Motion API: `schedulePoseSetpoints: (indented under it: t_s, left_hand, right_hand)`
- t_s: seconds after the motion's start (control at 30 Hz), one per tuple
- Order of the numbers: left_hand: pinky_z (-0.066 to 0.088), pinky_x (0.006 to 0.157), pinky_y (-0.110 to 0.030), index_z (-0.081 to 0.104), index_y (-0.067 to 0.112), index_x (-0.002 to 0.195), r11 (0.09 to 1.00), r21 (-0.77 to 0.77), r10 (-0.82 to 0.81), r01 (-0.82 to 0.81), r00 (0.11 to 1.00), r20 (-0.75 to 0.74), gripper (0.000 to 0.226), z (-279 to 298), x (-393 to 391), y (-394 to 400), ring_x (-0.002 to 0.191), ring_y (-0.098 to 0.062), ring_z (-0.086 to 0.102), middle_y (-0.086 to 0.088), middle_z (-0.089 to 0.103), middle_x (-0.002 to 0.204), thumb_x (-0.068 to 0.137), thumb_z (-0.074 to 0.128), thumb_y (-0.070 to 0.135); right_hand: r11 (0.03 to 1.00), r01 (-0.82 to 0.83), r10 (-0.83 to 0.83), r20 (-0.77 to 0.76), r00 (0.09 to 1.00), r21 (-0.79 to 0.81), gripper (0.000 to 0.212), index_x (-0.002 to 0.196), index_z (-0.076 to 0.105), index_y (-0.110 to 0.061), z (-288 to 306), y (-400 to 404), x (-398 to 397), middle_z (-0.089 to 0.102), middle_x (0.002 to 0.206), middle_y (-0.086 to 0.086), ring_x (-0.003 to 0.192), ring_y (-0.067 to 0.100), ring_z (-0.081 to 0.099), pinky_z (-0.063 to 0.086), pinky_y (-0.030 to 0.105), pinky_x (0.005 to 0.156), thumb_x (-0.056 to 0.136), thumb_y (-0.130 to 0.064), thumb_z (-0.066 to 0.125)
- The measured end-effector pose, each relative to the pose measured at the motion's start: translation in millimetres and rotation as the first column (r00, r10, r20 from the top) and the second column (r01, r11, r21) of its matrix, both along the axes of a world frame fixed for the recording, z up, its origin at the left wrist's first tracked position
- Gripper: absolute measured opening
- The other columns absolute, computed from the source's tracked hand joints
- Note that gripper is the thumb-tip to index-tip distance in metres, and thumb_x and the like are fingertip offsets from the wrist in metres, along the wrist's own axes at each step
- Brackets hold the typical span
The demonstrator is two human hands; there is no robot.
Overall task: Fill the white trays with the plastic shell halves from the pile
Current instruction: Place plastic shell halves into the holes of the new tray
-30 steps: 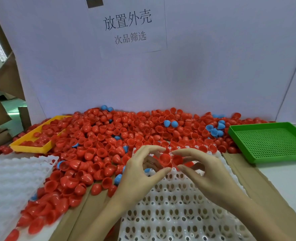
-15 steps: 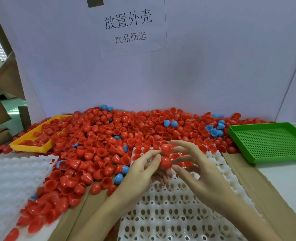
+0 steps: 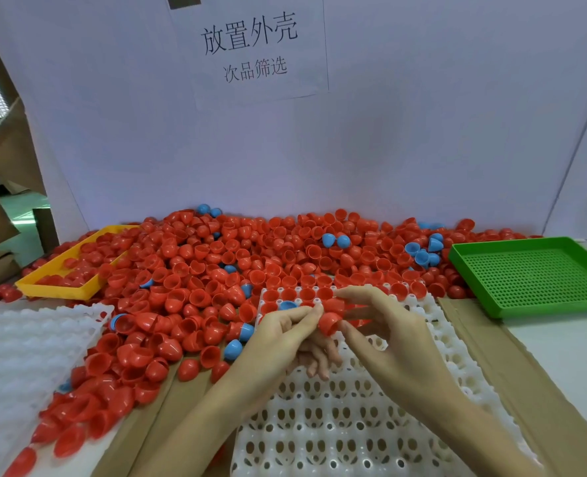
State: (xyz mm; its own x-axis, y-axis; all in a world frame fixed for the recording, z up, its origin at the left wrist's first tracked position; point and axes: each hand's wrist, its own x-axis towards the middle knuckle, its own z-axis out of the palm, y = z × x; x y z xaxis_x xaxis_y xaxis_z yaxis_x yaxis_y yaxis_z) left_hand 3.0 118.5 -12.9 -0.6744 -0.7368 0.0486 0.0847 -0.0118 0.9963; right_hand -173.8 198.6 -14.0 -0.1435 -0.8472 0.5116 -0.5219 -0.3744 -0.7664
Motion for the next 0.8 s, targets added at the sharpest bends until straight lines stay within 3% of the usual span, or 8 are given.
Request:
schedulePoseSetpoints:
  t_s: [0.2,0.27,0.37,0.53,0.63,0.8]
  left_hand:
    - [0.057,0.060,-0.027,0.072,0.011,0.101,0.932,-0.308,0.218,-0.192,0.974,0.052,0.029,-5,0,-1,0.064,-0.026,0.071,-0.009,0.075,0.080,0.105,0.056,0.035]
    - [0.058,0.064,-0.027,0.072,0.019,0.096,0.847,-0.488,0.303,-0.212,0.946,0.114,0.019,-8,2,-2,0.066,-0.019,0.069,0.000,0.074,0.079,0.107,0.058,0.027]
    - [0.053,0.069,-0.023,0.070,0.024,0.094,0.700,-0.708,0.346,-0.095,0.912,0.220,0.016,-13,3,-1,0.073,-0.014,0.064,0.009,0.067,0.079,0.106,0.060,0.023]
    - [0.047,0.079,-0.016,0.071,0.022,0.096,0.609,-0.793,0.329,-0.002,0.911,0.250,0.012,-12,3,0,0.089,-0.011,0.063,0.015,0.064,0.087,0.105,0.062,0.021]
    - [0.049,0.080,-0.019,0.072,0.019,0.097,0.613,-0.790,0.317,0.008,0.914,0.255,0.011,-11,3,0,0.091,-0.013,0.063,0.013,0.064,0.090,0.104,0.063,0.020]
    - [0.050,0.082,-0.021,0.072,0.021,0.097,0.625,-0.780,0.304,0.023,0.913,0.271,0.011,-12,3,0,0.092,-0.014,0.062,0.013,0.063,0.092,0.104,0.063,0.021]
  right_hand:
    - [0.988,0.149,-0.136,-0.214,0.967,0.046,0.043,0.128,0.067,-0.034,1,-10,-31,0.059,0.116,-0.019,0.101,-0.001,0.062,0.054,0.011,0.084,0.095,-0.007,0.069]
    - [0.962,0.253,-0.213,-0.295,0.931,0.104,0.045,0.132,0.067,-0.034,0,-14,-56,0.056,0.116,-0.016,0.093,0.001,0.062,0.054,0.012,0.080,0.096,-0.006,0.069]
    - [0.935,0.321,-0.246,-0.377,0.893,0.149,0.048,0.132,0.070,-0.030,-5,-15,-82,0.059,0.117,-0.011,0.092,0.001,0.062,0.051,0.009,0.076,0.095,0.000,0.069]
    - [0.945,0.303,-0.250,-0.325,0.912,0.121,0.048,0.130,0.068,-0.025,-12,-18,-85,0.069,0.119,-0.012,0.100,-0.002,0.066,0.052,0.011,0.077,0.091,0.003,0.072]
    - [0.950,0.293,-0.252,-0.291,0.923,0.110,0.044,0.128,0.066,-0.025,-15,-20,-82,0.069,0.115,-0.016,0.100,-0.003,0.066,0.053,0.013,0.077,0.092,-0.004,0.076]
    - [0.952,0.291,-0.243,-0.341,0.908,0.097,0.026,0.108,0.071,-0.031,-20,-22,-85,0.068,0.108,-0.020,0.097,-0.003,0.065,0.056,0.016,0.076,0.094,-0.010,0.075]
